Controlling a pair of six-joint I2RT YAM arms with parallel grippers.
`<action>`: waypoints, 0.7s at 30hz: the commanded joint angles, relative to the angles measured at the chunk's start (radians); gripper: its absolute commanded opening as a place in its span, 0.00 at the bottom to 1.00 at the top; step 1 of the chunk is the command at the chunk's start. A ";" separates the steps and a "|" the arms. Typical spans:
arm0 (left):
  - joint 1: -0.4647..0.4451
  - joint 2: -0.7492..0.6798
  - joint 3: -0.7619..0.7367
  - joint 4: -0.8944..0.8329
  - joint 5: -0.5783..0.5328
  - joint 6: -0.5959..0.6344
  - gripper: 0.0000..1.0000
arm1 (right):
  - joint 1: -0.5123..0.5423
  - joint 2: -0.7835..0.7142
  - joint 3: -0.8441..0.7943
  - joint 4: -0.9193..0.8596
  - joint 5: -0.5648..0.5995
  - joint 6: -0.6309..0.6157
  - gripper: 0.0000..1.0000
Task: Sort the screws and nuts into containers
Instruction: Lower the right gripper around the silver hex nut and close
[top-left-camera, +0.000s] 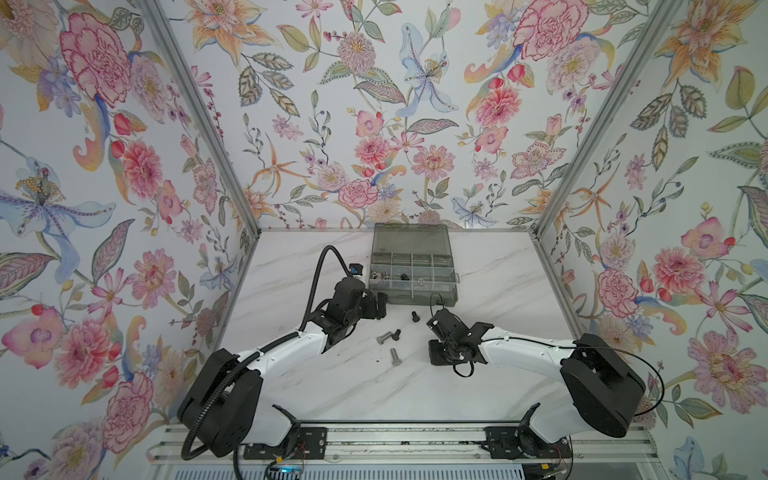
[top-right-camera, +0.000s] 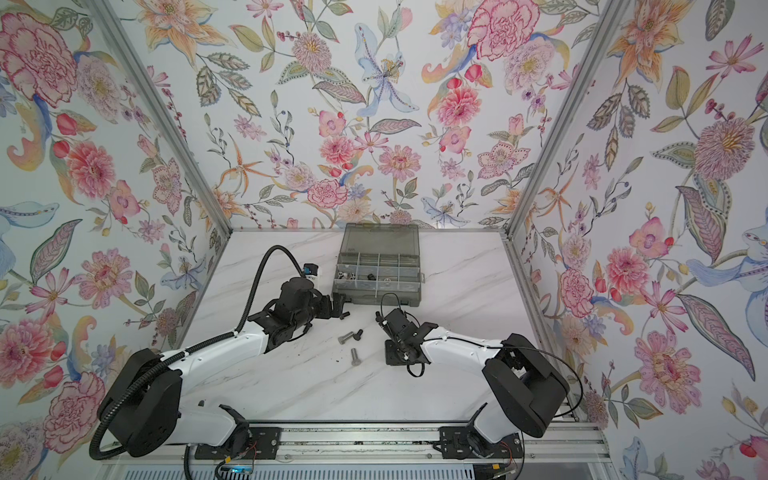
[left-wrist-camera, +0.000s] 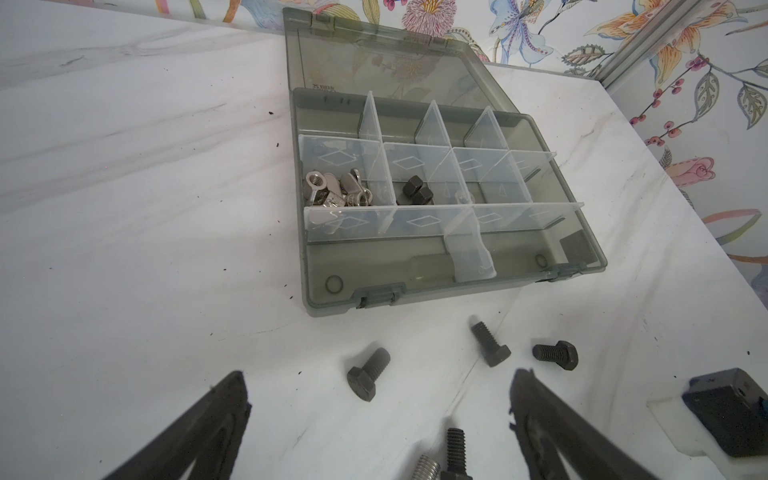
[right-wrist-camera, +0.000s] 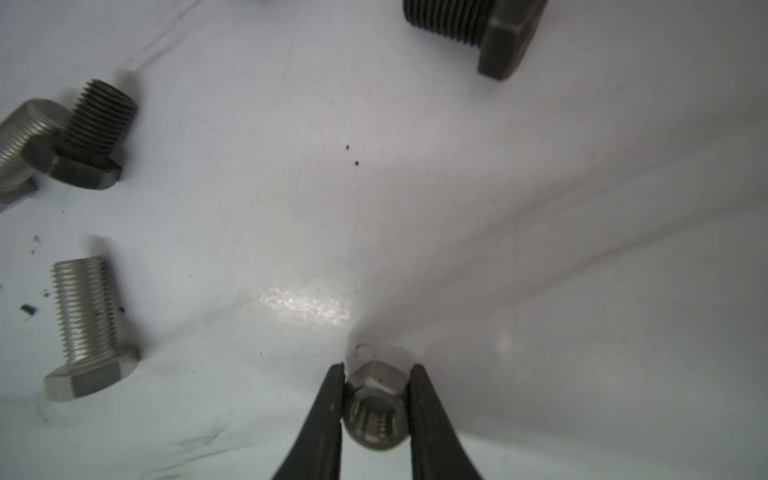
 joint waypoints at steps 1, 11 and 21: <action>0.017 -0.023 -0.003 -0.002 0.004 -0.008 0.99 | 0.004 0.020 0.028 -0.025 0.018 -0.031 0.10; 0.016 -0.034 -0.012 -0.004 -0.006 -0.009 0.99 | -0.009 0.024 0.042 -0.017 0.012 -0.054 0.09; 0.018 -0.031 -0.011 -0.004 -0.004 -0.010 0.99 | -0.068 0.022 0.089 -0.006 -0.015 -0.114 0.08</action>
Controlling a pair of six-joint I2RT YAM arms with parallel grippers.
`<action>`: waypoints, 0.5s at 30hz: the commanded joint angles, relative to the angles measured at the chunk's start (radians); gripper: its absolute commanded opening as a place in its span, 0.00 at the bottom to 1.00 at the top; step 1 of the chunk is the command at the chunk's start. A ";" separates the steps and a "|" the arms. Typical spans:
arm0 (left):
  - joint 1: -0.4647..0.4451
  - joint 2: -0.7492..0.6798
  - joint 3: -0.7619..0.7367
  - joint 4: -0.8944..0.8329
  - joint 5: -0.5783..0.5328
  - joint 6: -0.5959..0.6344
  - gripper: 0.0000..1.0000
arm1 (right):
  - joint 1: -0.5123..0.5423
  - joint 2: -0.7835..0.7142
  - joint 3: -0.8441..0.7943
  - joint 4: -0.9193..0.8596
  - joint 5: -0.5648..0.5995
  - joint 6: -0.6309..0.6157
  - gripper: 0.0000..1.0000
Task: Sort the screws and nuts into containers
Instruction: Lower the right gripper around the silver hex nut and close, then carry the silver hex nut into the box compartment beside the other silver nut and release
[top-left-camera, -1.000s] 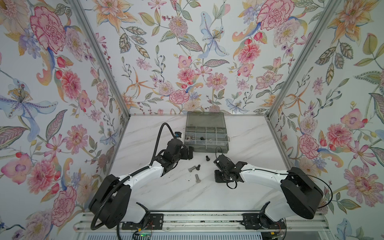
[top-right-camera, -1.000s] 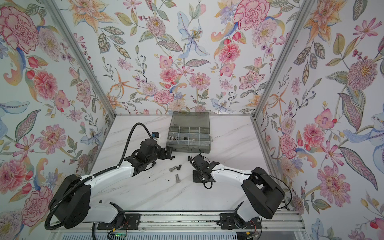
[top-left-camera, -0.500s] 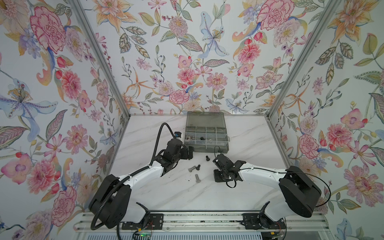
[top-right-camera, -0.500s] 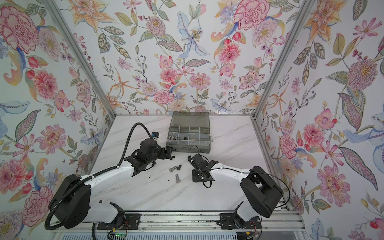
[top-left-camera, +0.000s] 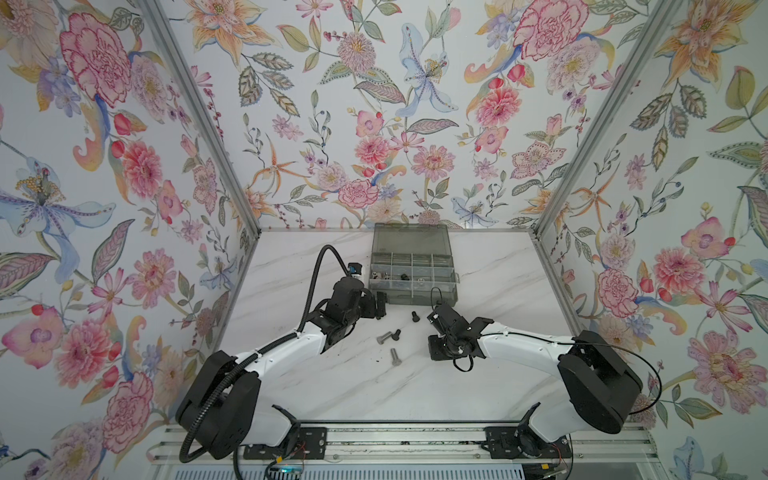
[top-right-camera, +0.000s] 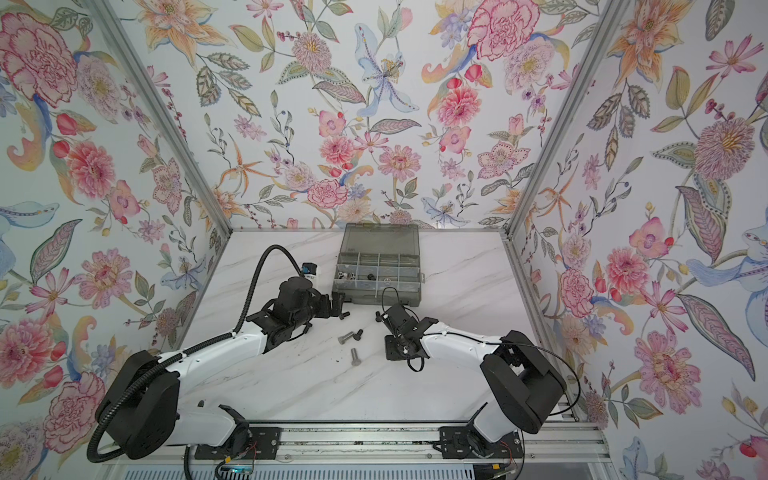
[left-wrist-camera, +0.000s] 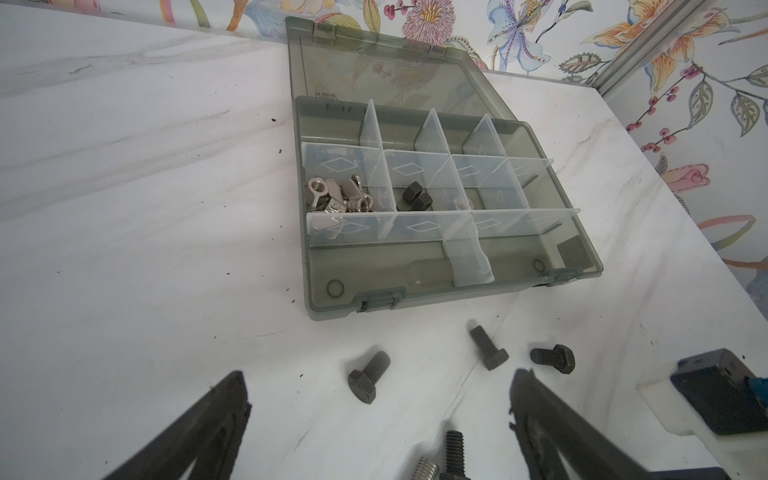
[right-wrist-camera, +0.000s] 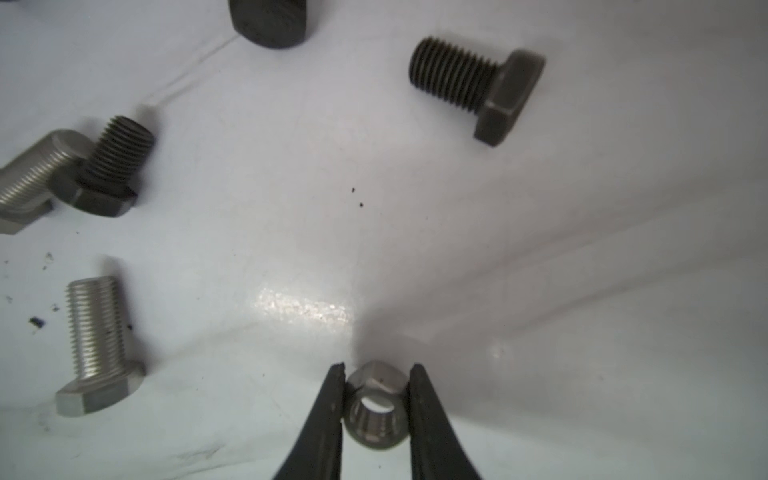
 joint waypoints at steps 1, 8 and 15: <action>0.013 -0.020 -0.010 -0.004 -0.003 -0.010 0.99 | -0.030 0.010 0.060 -0.003 -0.016 -0.053 0.08; 0.012 -0.021 -0.005 -0.011 -0.007 -0.010 0.99 | -0.123 0.057 0.199 -0.005 -0.044 -0.154 0.08; 0.013 -0.017 0.007 -0.031 0.002 -0.007 1.00 | -0.260 0.180 0.421 -0.012 -0.072 -0.260 0.09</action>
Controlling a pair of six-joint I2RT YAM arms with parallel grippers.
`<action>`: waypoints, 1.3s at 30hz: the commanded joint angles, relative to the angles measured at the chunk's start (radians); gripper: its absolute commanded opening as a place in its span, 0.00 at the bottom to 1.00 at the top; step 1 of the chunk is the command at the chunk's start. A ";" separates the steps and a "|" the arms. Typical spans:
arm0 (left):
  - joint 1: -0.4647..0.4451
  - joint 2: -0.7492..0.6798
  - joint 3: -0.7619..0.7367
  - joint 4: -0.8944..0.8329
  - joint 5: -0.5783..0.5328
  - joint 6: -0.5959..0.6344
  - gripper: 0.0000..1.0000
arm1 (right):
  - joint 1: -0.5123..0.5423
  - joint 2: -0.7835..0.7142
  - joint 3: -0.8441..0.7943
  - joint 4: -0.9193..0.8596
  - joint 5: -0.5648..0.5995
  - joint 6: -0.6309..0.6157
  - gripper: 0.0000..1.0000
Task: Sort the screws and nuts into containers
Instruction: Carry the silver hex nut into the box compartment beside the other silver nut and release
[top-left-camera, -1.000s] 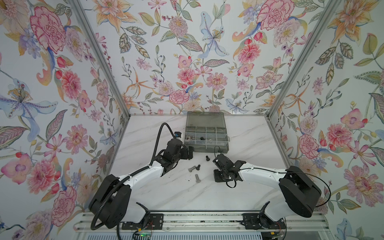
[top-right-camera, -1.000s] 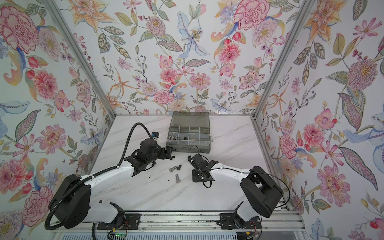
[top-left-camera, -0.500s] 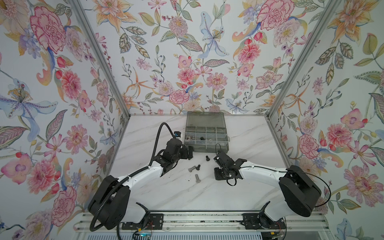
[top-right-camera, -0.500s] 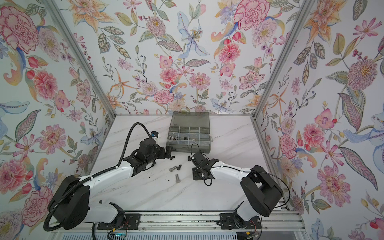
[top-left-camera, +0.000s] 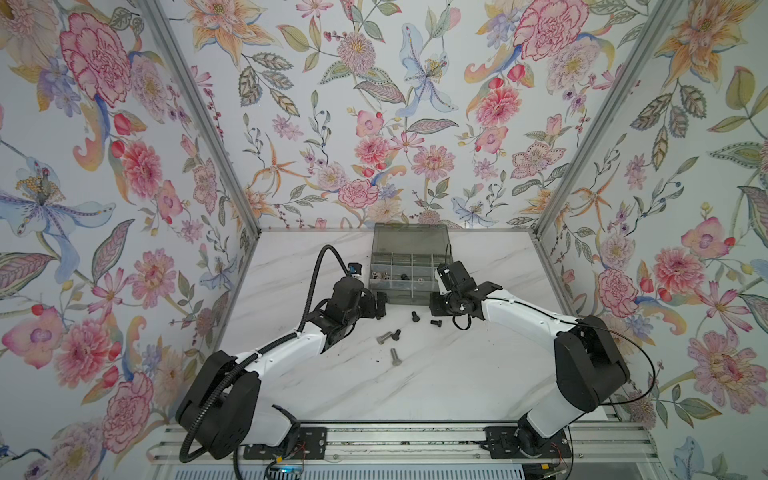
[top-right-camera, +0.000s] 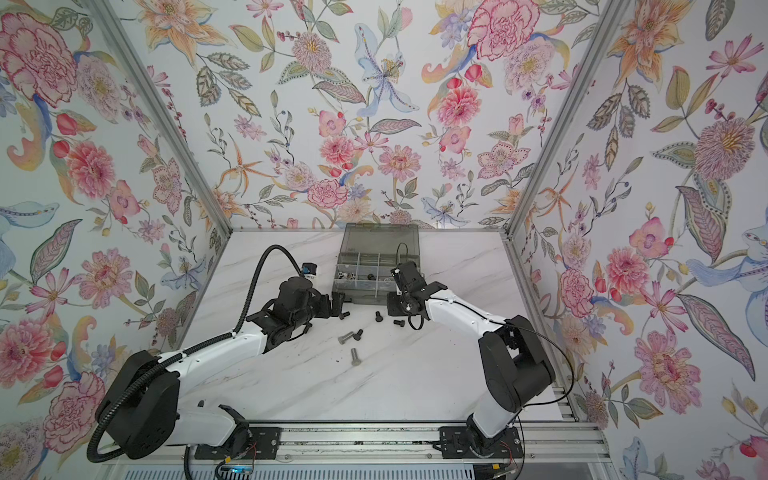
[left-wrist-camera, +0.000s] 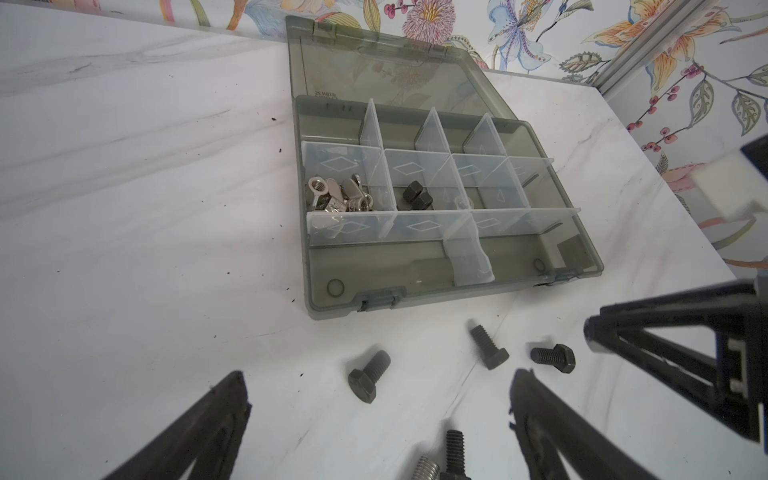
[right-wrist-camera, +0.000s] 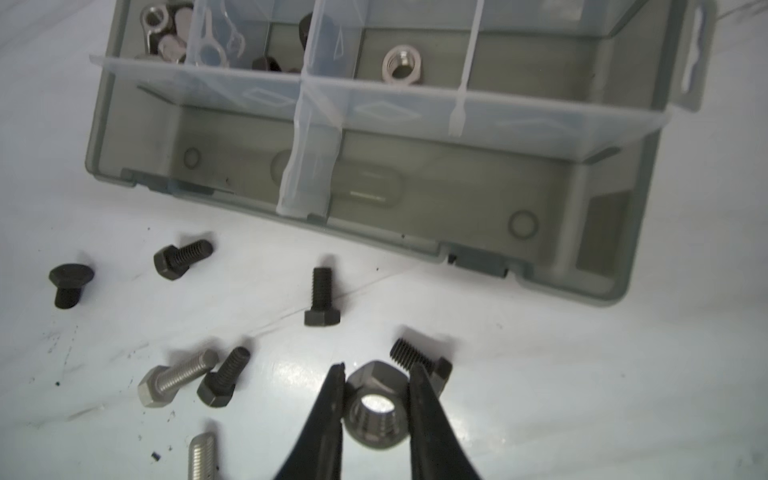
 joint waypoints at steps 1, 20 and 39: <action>0.013 -0.019 0.004 -0.028 0.004 -0.010 1.00 | -0.051 0.067 0.112 -0.017 -0.023 -0.081 0.09; 0.013 -0.071 -0.045 -0.050 -0.004 -0.035 0.99 | -0.110 0.443 0.582 -0.087 -0.068 -0.128 0.15; 0.014 -0.094 -0.053 -0.060 -0.024 -0.041 0.99 | -0.115 0.489 0.599 -0.086 -0.090 -0.127 0.26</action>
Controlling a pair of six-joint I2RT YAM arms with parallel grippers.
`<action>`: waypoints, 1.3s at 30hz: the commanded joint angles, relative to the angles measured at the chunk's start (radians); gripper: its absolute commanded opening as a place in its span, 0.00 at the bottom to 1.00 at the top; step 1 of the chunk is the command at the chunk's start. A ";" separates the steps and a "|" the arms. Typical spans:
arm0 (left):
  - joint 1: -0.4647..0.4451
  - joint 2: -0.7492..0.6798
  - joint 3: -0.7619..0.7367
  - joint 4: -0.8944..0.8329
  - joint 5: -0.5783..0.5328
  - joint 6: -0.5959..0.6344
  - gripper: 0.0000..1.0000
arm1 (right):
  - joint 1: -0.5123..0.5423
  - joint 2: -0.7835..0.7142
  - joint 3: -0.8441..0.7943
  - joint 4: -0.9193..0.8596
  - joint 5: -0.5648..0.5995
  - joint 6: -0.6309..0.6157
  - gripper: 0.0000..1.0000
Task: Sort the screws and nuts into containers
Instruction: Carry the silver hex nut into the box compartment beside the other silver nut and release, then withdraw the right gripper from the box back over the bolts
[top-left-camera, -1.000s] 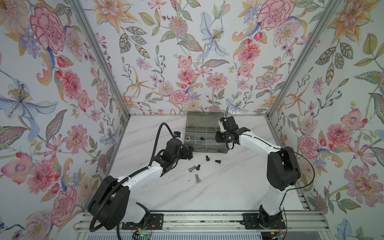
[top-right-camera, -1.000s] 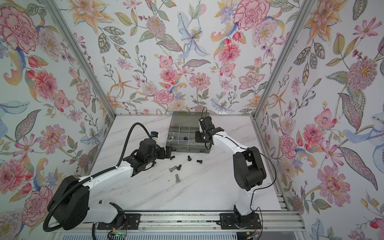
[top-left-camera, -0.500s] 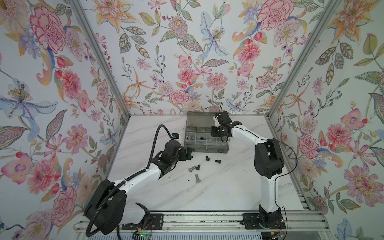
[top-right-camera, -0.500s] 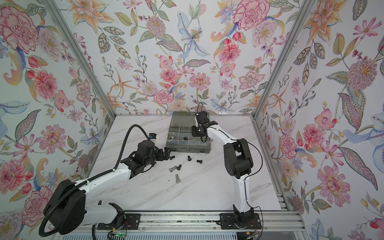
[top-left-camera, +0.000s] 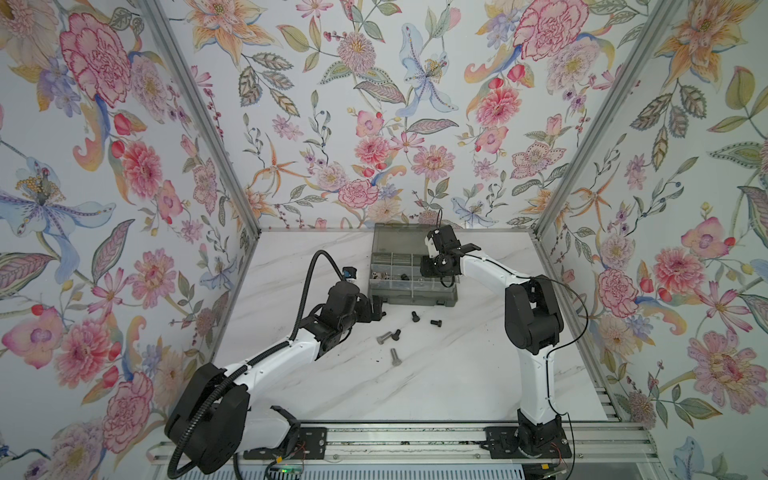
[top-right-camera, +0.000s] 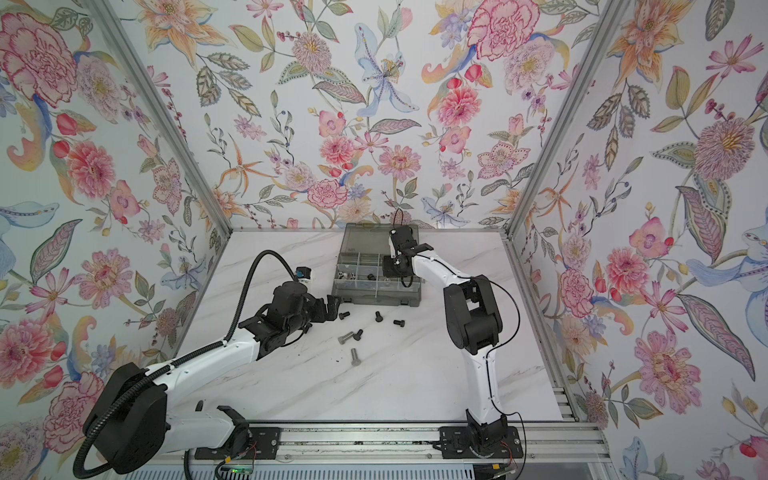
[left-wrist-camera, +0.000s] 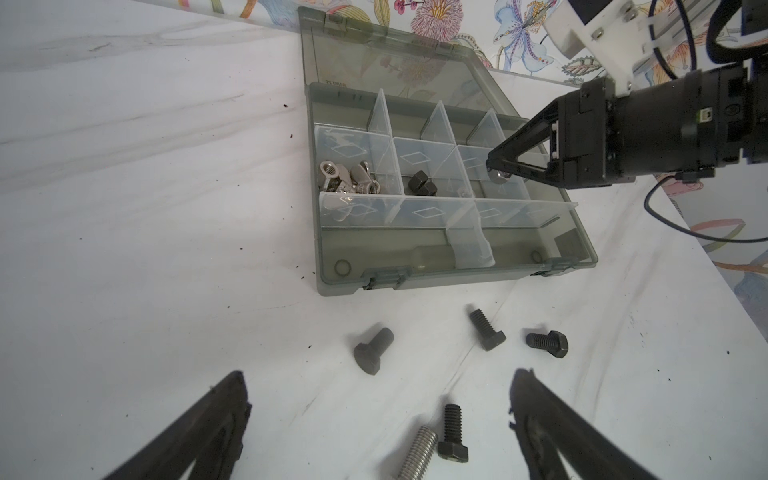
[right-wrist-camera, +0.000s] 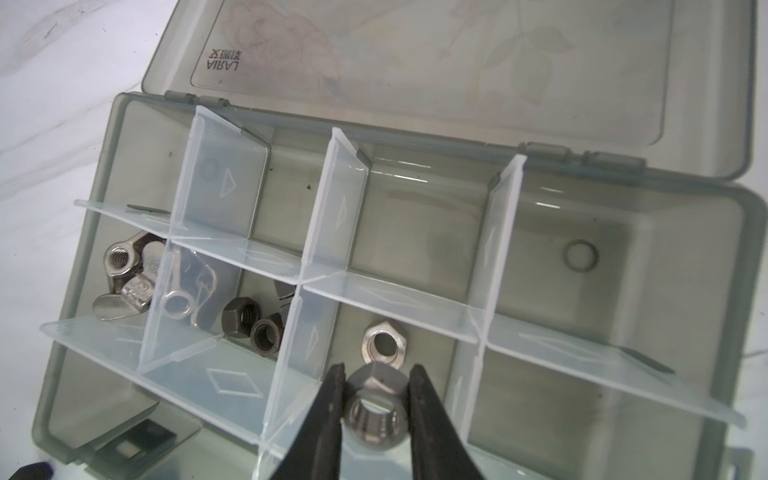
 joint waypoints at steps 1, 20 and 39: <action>0.013 -0.017 -0.004 -0.026 -0.022 -0.008 0.99 | -0.009 0.012 0.037 -0.014 -0.010 -0.011 0.27; 0.013 -0.034 -0.024 -0.020 -0.024 -0.013 0.99 | -0.020 0.011 0.050 -0.026 -0.017 -0.020 0.38; 0.014 -0.053 -0.047 -0.022 -0.048 -0.026 0.99 | -0.005 -0.248 -0.237 0.023 -0.160 -0.038 0.50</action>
